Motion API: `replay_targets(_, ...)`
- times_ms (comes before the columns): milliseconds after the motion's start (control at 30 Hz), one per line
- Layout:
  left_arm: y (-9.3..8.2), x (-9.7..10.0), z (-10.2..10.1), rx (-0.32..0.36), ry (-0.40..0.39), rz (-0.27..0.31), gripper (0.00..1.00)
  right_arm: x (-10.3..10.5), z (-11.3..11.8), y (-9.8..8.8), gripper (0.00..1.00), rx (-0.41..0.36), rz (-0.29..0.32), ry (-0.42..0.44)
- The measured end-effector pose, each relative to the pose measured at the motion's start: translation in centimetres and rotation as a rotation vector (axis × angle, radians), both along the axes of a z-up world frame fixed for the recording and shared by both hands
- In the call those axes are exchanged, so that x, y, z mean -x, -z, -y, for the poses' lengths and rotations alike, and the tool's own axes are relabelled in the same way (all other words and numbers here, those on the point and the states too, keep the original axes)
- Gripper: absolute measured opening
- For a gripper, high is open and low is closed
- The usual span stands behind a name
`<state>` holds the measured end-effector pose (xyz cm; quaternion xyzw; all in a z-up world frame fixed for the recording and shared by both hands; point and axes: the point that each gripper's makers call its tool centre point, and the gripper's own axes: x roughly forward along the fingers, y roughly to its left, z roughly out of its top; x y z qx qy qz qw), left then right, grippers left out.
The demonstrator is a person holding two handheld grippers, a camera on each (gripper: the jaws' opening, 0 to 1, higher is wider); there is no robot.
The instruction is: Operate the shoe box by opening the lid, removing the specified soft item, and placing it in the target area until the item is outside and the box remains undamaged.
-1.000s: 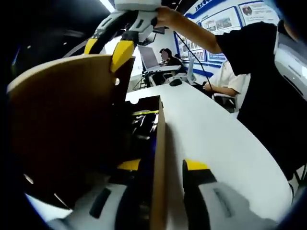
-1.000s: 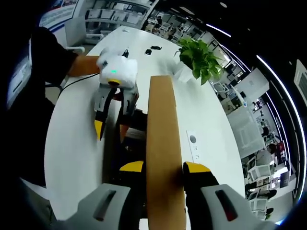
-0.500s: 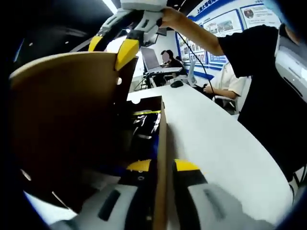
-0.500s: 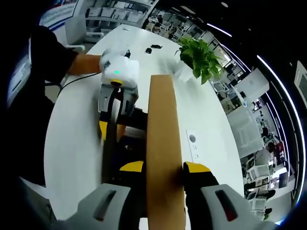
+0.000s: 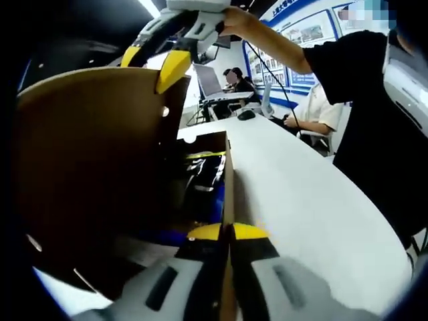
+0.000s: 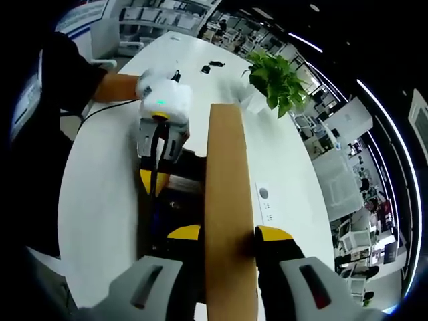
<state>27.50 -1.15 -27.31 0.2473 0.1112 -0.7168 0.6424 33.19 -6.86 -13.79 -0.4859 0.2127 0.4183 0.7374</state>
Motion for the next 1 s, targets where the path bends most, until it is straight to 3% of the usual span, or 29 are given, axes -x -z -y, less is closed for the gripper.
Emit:
replay_targets(400, 0.0, -0.1, 0.1, 0.005, -0.002, -0.015, 0.03, -0.7, 0.3, -0.8, 0.29, 0.021, 0.049, 0.004)
replay_targets(1000, 0.0, 0.0, 0.2, 0.005, 0.006, -0.004, 0.03, -4.3, 1.0, -2.7, 0.24, 0.033, 0.159, 0.089)
